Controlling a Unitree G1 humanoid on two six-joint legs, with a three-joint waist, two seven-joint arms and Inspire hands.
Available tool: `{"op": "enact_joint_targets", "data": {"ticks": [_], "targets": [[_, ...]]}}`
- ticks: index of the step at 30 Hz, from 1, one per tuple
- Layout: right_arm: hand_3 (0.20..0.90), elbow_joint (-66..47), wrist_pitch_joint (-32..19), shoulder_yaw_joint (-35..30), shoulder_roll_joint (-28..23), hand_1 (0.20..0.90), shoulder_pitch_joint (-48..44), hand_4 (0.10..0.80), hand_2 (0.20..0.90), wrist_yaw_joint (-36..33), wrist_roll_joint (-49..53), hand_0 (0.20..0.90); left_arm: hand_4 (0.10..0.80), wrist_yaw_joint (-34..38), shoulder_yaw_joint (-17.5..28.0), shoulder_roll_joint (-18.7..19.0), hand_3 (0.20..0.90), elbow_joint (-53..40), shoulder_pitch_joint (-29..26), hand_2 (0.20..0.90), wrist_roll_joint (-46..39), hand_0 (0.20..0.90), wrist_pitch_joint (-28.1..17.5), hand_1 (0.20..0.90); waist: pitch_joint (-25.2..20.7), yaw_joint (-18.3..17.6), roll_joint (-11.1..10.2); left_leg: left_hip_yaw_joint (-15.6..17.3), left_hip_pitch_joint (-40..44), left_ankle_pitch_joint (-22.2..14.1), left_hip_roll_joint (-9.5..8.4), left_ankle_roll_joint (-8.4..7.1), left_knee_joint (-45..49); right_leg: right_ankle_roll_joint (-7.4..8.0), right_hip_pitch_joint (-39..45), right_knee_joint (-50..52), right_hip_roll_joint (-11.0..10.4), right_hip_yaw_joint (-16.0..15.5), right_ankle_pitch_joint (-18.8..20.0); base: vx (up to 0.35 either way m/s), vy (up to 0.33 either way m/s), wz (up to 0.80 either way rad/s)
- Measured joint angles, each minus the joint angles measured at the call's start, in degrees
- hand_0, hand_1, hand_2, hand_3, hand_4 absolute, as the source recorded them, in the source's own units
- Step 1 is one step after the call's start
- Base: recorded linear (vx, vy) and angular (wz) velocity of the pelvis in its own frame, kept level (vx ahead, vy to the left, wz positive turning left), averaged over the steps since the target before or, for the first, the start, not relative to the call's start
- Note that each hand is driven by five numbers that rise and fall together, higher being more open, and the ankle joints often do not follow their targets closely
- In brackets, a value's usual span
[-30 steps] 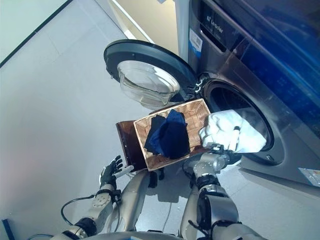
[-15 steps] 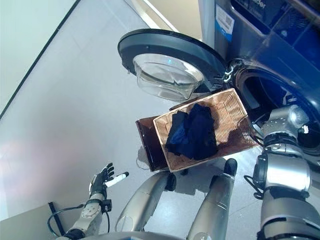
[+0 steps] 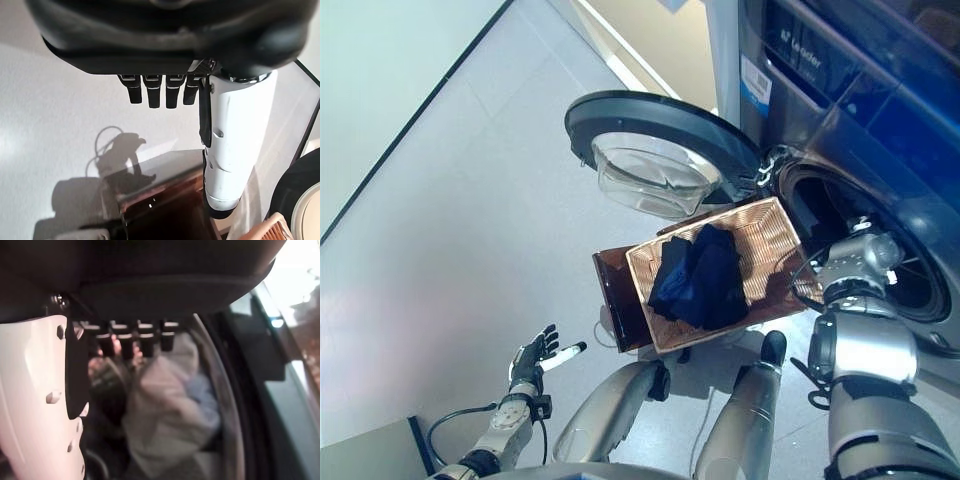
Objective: Pick up the clothes and place them into the washing machine
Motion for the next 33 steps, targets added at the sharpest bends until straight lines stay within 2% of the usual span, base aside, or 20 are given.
{"op": "enact_joint_targets", "data": {"ticks": [2, 4, 5, 9, 12, 16, 20, 23, 25, 29, 33], "targets": [[0.900, 0.3, 1.1, 0.1, 5.7, 0.900, 2.7, 0.800, 0.900, 1.0, -1.2, 0.900, 0.800, -0.1, -0.1, -0.1, 0.900, 0.2, 0.4, 0.900, 0.1, 0.900, 0.0, 0.900, 0.0, -0.8, -1.9, -0.7, 1.5, 0.5, 0.84, -0.84, -2.0, -0.32, 1.3, -0.9, 0.7, -1.0, -0.1, 0.058, -0.073, 0.05], [0.900, 0.8, 1.2, 3.7, 7.8, 0.900, 6.0, 0.800, 0.900, 1.6, -5.2, 0.900, 0.800, -0.1, 0.3, -0.6, 0.900, 0.2, 0.1, 0.900, 0.3, 0.900, 0.2, 0.900, -0.1, -0.9, -3.0, -2.0, 2.6, 1.1, 1.33, -1.64, -2.9, -0.49, 3.1, -1.9, 1.2, -2.0, 0.0, 0.066, -0.082, 0.24], [0.900, 2.0, 3.7, 3.9, 9.5, 0.900, 7.4, 0.800, 0.900, 1.9, -6.7, 0.900, 0.800, -0.1, 0.1, -0.7, 0.900, 0.2, 0.1, 0.900, 0.8, 0.900, 0.3, 0.900, -0.4, -0.9, -3.8, -3.1, 3.5, 1.5, 1.65, -1.92, -3.9, -0.96, 4.1, -2.4, 1.4, -3.2, -0.1, 0.035, -0.053, 0.27], [0.900, -0.2, 5.4, 8.2, 12.8, 0.900, 12.1, 0.800, 0.900, 2.4, -12.0, 0.900, 0.800, 0.1, 1.3, -1.1, 0.900, 0.2, 0.5, 0.900, 2.0, 0.900, 0.6, 0.900, -1.0, -0.7, -4.7, -5.2, 4.8, 2.3, 2.40, -2.75, -5.6, -1.22, 6.7, -3.9, 1.9, -5.7, 0.0, 0.092, -0.082, 0.23], [0.900, -3.8, 6.4, 10.5, 17.2, 0.900, 18.2, 0.800, 0.900, 3.7, -14.8, 0.900, 0.800, 0.2, 2.9, -0.9, 0.900, 0.6, 1.0, 0.900, 2.6, 0.900, 1.0, 0.900, -2.1, -0.6, -6.7, -6.7, 7.1, 2.5, 3.00, -2.94, -6.8, -1.80, 10.3, -5.8, 2.6, -7.6, -0.2, 0.076, -0.060, 0.25], [0.900, -10.0, 7.3, 15.3, 19.5, 0.900, 22.6, 0.800, 0.900, 5.7, -18.9, 0.900, 0.800, 0.2, 5.1, -0.8, 0.900, 2.3, 1.3, 0.900, 2.8, 0.900, 1.2, 0.900, -3.5, -0.6, -9.6, -6.8, 8.2, 2.5, 3.54, -3.00, -7.5, -1.94, 11.6, -6.9, 3.2, -7.9, -0.3, 0.041, -0.034, 0.01], [0.900, -21.7, 8.4, 21.2, 18.9, 0.900, 27.9, 0.800, 0.900, 6.2, -27.8, 0.900, 0.800, 0.2, 7.3, -0.3, 0.900, 3.0, 3.1, 0.900, 2.8, 0.900, 1.2, 0.900, -5.2, -1.0, -12.5, -6.5, 9.3, 2.2, 4.28, -3.35, -7.9, -1.69, 13.6, -9.7, 4.3, -8.0, 0.6, 0.027, -0.027, -0.08], [0.900, -24.6, 9.0, 27.6, 15.3, 0.900, 28.6, 0.800, 0.900, 7.2, -36.3, 0.900, 0.800, 0.1, 7.5, 0.4, 0.900, 3.2, 3.3, 0.900, 2.9, 0.900, 1.4, 0.900, -5.9, -0.8, -14.0, -6.7, 9.5, 2.2, 4.78, -3.37, -8.0, -1.76, 15.0, -12.0, 5.0, -8.6, 1.7, 0.017, -0.032, -0.01], [0.900, -28.5, 10.4, 36.6, 8.8, 0.900, 28.3, 0.800, 0.900, 8.2, -48.6, 0.900, 0.800, 0.1, 7.6, 0.8, 0.900, 3.2, 3.3, 0.900, 3.9, 0.900, 1.3, 0.900, -6.2, -0.6, -15.0, -6.6, 9.6, 2.2, 4.82, -3.38, -8.2, -1.72, 15.1, -12.3, 5.1, -8.6, 1.8, 0.036, -0.044, -0.01], [0.900, -32.1, 10.8, 47.0, 0.5, 0.900, 27.1, 0.800, 0.900, 8.4, -77.0, 0.900, 0.800, 0.4, 7.1, 2.3, 0.900, 2.8, 4.0, 0.900, 8.8, 0.900, 1.0, 0.900, -6.3, 0.0, -16.0, -7.2, 10.4, 2.2, 5.13, -3.39, -8.5, -1.68, 17.0, -14.5, 5.6, -9.3, 2.5, 0.006, -0.045, 0.04], [0.900, -29.9, 12.3, 51.2, 0.0, 0.900, 25.6, 0.800, 0.900, 8.0, -91.0, 0.900, 0.800, 1.6, 7.2, 2.5, 0.900, 2.8, 4.1, 0.900, 10.9, 0.900, 1.1, 0.900, -6.2, 0.7, -16.3, -7.9, 9.7, 2.2, 5.17, -3.43, -8.5, -1.79, 16.9, -14.9, 5.8, -9.7, 2.8, -0.026, -0.039, 0.05]]}}
